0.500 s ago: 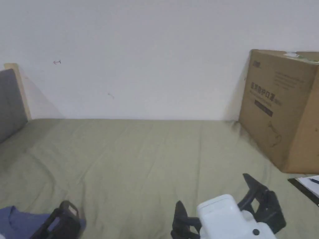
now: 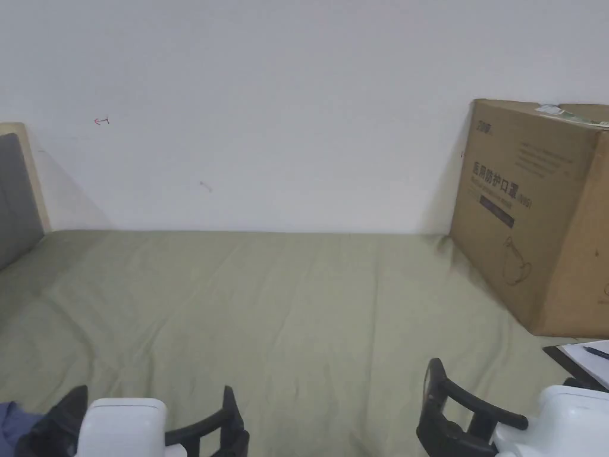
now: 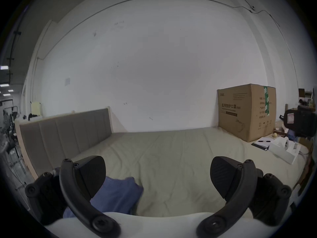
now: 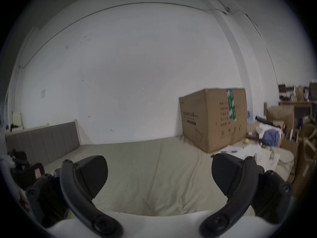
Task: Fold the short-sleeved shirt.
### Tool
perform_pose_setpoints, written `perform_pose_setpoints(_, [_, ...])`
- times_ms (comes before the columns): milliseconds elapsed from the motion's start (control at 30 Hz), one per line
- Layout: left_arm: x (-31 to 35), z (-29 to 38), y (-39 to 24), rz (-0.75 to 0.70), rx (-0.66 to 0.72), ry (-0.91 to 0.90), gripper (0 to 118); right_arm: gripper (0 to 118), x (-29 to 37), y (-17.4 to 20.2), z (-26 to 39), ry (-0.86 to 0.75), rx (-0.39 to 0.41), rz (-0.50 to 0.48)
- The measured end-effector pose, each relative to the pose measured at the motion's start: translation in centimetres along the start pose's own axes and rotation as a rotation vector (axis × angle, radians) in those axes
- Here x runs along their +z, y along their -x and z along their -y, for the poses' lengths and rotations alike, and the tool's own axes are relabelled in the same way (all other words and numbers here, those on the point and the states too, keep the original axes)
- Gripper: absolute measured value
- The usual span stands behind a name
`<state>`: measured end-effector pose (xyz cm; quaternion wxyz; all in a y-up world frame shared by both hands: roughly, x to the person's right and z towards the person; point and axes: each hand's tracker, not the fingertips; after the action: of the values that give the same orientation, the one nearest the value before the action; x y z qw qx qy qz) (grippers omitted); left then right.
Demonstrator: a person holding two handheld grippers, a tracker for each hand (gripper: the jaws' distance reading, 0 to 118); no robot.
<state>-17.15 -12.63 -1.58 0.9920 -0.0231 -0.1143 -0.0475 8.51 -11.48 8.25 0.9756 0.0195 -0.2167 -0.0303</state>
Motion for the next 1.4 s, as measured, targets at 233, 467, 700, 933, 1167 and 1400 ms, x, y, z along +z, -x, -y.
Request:
perform_pose_setpoints(233, [0.4,-2.2,0.8,0.02,0.041,-0.057,118,118,0.2,1.0,-0.2,0.01,0.015,-0.085])
perform_pose_setpoints(467, [1.2,-1.7,1.3,0.064,0.162,-0.062,11,16,0.4,1.8,-0.3,0.025,0.05,-0.068])
perform_pose_setpoints(700, [1.2,-2.4,1.4,0.044,0.088,-0.078,0,0,0.4,1.2,-0.6,0.037,0.008,-0.093])
perform_pose_setpoints(933, [1.5,-2.7,2.5,0.056,0.065,-0.08,0,0,-0.3,2.6,-1.2,0.049,0.018,-0.158])
perform_pose_setpoints(1167, [4.1,-3.2,9.7,-0.191,0.103,-0.05,0,0,-0.9,8.4,-1.6,0.076,0.025,-0.406])
perform_pose_setpoints(1400, [9.1,-2.2,16.6,-0.466,0.121,0.054,0,0,-0.3,17.4,0.4,0.155,0.005,-0.752])
